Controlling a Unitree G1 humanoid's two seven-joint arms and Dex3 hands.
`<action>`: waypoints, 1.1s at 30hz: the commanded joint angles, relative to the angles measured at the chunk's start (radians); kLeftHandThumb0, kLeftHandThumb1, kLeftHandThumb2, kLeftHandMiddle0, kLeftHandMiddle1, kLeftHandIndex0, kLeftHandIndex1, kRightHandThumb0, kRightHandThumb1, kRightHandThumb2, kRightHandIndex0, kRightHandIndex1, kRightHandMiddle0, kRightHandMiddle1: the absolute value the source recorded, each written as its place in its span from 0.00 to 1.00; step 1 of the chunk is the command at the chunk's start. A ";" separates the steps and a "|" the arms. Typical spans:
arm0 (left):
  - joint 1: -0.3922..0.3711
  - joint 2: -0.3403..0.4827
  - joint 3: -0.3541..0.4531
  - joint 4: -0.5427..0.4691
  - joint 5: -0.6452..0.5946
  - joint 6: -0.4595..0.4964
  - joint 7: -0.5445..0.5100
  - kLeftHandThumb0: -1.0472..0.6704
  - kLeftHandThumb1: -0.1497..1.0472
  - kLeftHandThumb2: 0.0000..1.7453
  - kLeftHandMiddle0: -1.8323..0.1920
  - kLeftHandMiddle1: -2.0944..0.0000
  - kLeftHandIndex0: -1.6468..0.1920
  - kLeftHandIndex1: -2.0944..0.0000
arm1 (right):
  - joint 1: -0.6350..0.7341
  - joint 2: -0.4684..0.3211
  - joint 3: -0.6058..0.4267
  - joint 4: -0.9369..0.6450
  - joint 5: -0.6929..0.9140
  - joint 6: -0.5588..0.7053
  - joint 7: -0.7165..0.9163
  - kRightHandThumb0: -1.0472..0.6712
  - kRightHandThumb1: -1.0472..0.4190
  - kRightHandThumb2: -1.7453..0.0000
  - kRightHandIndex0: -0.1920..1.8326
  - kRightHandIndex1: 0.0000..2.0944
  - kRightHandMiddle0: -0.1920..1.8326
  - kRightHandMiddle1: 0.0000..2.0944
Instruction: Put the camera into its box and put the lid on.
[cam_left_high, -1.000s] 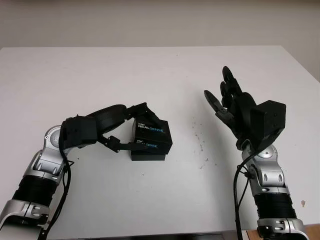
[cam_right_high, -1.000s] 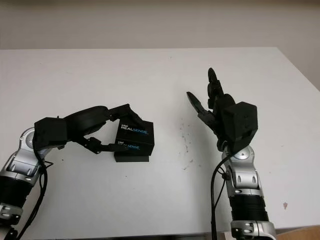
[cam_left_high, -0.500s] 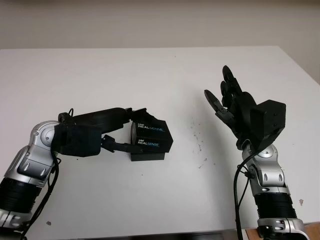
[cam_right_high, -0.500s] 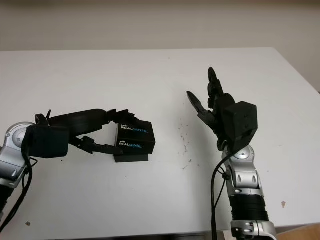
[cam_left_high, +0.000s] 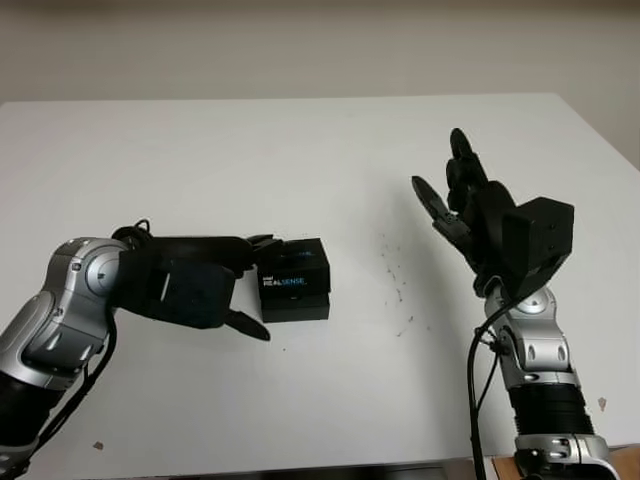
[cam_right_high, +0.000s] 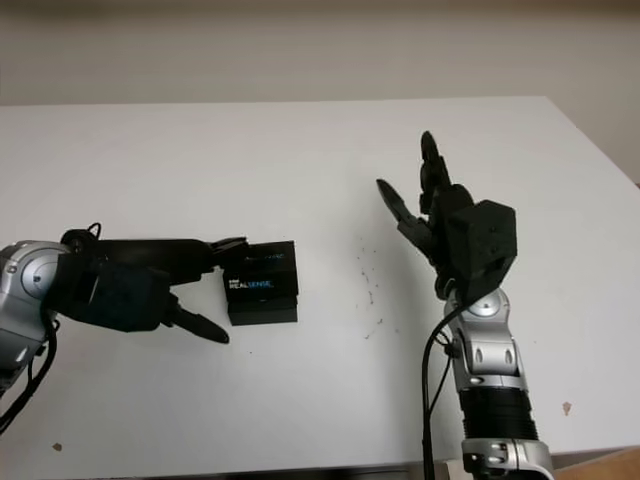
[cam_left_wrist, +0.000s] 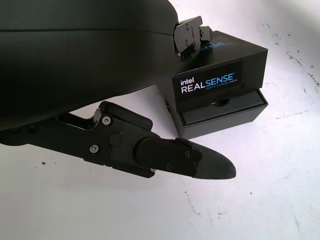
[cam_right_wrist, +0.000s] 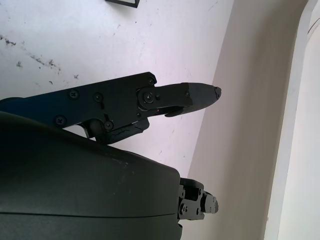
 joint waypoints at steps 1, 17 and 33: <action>0.050 0.045 -0.021 0.024 0.012 0.027 -0.034 0.17 1.00 0.09 0.92 0.97 0.68 0.77 | -0.017 -0.006 0.002 0.004 -0.004 -0.002 -0.002 0.34 0.00 0.86 0.04 0.03 0.05 0.03; 0.150 0.015 0.138 -0.060 -0.066 -0.093 0.176 0.16 1.00 0.12 1.00 0.13 1.00 0.00 | -0.034 -0.001 0.014 0.035 -0.012 -0.018 0.002 0.33 0.00 0.87 0.04 0.03 0.04 0.02; 0.189 0.020 0.255 -0.208 -0.235 -0.118 0.197 0.18 1.00 0.16 1.00 0.15 1.00 0.14 | -0.027 0.004 0.019 0.010 0.000 0.020 0.006 0.35 0.00 0.86 0.03 0.02 0.03 0.02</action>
